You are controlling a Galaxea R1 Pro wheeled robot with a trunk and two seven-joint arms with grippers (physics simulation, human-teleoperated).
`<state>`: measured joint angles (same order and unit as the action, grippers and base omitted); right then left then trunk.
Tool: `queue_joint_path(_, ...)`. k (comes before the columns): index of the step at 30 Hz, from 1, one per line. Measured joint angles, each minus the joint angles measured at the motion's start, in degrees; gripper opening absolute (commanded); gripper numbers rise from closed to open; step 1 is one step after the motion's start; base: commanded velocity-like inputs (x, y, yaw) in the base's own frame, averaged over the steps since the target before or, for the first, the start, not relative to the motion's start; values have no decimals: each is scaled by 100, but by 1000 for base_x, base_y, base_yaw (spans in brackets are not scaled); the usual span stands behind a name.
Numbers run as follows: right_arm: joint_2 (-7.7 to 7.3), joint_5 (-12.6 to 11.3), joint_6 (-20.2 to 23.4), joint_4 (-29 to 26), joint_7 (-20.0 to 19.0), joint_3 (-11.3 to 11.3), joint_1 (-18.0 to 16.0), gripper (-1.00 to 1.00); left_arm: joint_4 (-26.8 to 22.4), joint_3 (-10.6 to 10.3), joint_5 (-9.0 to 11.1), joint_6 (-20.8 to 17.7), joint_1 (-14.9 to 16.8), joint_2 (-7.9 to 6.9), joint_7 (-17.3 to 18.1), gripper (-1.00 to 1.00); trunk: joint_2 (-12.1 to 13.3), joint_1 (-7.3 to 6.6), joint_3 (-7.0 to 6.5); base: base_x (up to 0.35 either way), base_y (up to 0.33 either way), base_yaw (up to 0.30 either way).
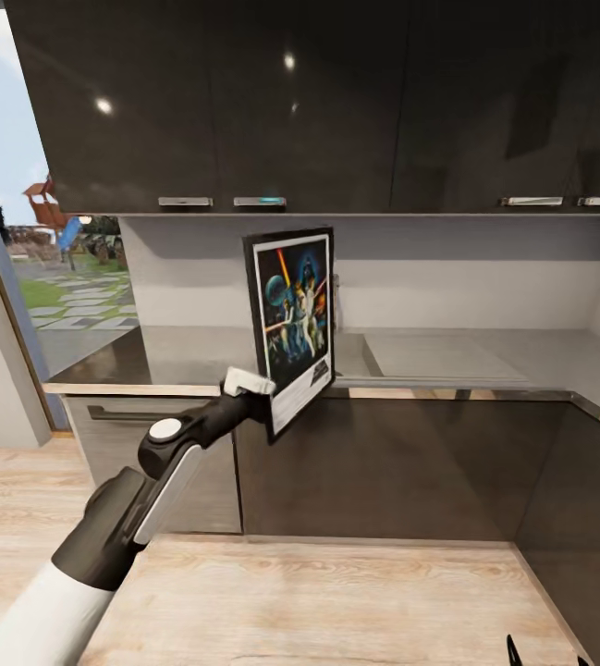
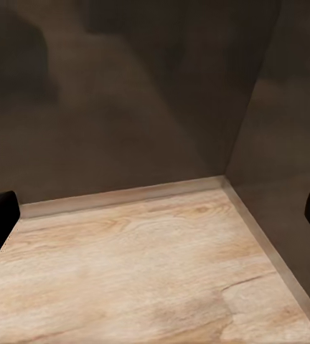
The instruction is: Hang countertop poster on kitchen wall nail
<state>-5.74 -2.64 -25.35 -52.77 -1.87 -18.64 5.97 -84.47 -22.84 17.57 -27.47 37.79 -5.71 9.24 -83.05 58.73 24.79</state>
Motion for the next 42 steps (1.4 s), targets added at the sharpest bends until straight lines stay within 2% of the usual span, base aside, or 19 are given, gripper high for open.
queue_joint_path(3, -8, 2, 12, -60, -134, 16, -4, 100, -4, 3, -12, 6, -7, -218, 692, -100, 0, 0, 0, 0, 0, 0)
queue_joint_path(5, -18, 10, 127, -259, -429, 30, -6, 100, 4, 12, -29, 21, -11, -434, 1704, -100, 0, 0, 0, 0, 0, 0)
queue_joint_path(7, -20, 12, 279, -439, -638, 27, -9, 100, 21, 25, -45, 27, -12, -496, 2162, -100, 0, 0, 0, 0, 0, 0)
queue_joint_path(8, -22, 15, 494, -650, -859, 28, -11, 100, 70, 33, -47, 30, -13, -534, 2517, -100, 0, 0, 0, 0, 0, 0)
queue_joint_path(9, -22, 15, 632, -776, -985, 28, -12, 100, 104, 39, -54, 36, -13, -548, 2678, -100, 0, 0, 0, 0, 0, 0)
queue_joint_path(10, -23, 15, 1061, -1165, -1384, 26, -16, 100, 227, 48, -61, 43, -14, -574, 3086, -100, 0, 0, 0, 0, 0, 0)
queue_joint_path(11, -23, 16, 1224, -1322, -1530, 24, -20, 100, 273, 51, -63, 50, -14, -582, 3229, -100, 0, 0, 0, 0, 0, 0)
queue_joint_path(14, -25, 11, 2103, -1997, -2191, 16, -73, 100, 525, 61, -80, 66, -17, -620, 3986, -100, 0, 0, 0, 0, 0, 0)
queue_joint_path(17, -28, 10, 2470, -2175, -2491, 7, -153, 100, 598, 63, -83, 96, -16, -665, 4268, -100, 0, 0, 0, 0, 0, 0)
queue_joint_path(21, -123, 12, 2982, -2350, -3127, 7, -538, 100, 656, 63, -79, 232, -16, -744, 4655, -100, 0, 0, -1, 0, 0, 0)
queue_joint_path(25, -578, -11, 3804, -2384, -3925, 18, -991, 100, 672, 63, -79, 285, -15, -774, 5094, -100, 1, 0, -2, 0, 0, 0)
queue_joint_path(26, -780, -40, 4126, -2380, -4595, 9, -1228, 100, 675, 63, -76, 294, -15, -788, 5253, -100, 1, 0, -3, 0, 0, 0)
queue_joint_path(28, -885, -34, 4294, -2369, -5071, 4, -1391, 100, 676, 63, -78, 299, -15, -794, 5322, -100, 1, 0, -2, 0, 0, 0)
queue_joint_path(29, -966, -30, 4428, -2328, -5504, 1, -1543, 100, 677, 63, -76, 301, -15, -797, 5370, -100, 1, 0, -2, 0, 0, 0)
queue_joint_path(31, -1081, -18, 4583, -2147, -6088, -2, -1777, 100, 677, 63, -69, 304, -17, -800, 5415, -100, 1, 0, -2, 0, 0, 0)
queue_joint_path(35, -1247, -12, 4683, -1773, -6804, -5, -2042, 100, 677, 63, -61, 305, -16, -802, 5446, -100, 1, 0, -2, 0, 0, 0)
queue_joint_path(37, -1368, -11, 4716, -1475, -7298, -6, -2205, 100, 677, 63, -56, 306, -15, -803, 5485, -100, 1, 0, -2, 0, 0, 0)
queue_joint_path(38, -1519, -9, 4734, -1121, -7742, 12, -2413, 100, 677, 63, -55, 305, -16, -803, 5676, -100, 1, 0, -2, 0, 0, 0)
queue_joint_path(42, -1661, -6, 4741, -783, -8168, 31, -2593, 100, 677, 71, -62, 307, -15, -803, 5900, -100, 1, 0, -2, 0, 0, 0)
